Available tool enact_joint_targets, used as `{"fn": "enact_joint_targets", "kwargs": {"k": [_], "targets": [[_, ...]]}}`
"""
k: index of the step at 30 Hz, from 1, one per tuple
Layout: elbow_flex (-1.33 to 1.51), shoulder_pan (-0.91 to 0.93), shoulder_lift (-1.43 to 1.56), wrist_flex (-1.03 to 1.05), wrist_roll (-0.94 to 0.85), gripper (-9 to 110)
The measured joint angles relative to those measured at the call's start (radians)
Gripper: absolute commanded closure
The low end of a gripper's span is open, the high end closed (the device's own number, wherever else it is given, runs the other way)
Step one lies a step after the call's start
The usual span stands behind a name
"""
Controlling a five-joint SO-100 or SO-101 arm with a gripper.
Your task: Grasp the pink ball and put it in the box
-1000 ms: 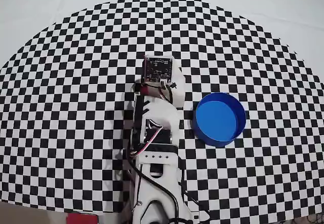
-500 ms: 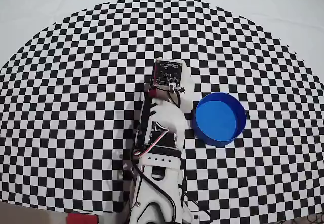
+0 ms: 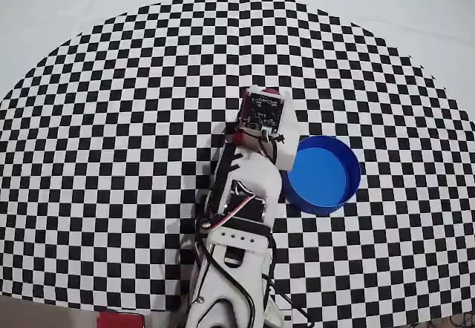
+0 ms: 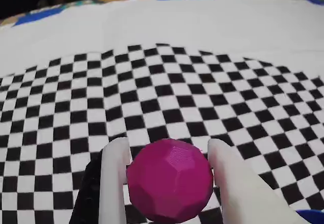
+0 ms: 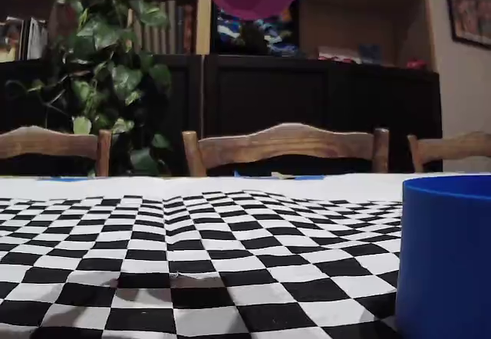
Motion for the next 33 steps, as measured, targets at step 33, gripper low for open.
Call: {"fn": "enact_joint_targets", "kwargs": {"k": [33], "targets": [[0.046,0.202,0.060,0.000,0.000,101]]}}
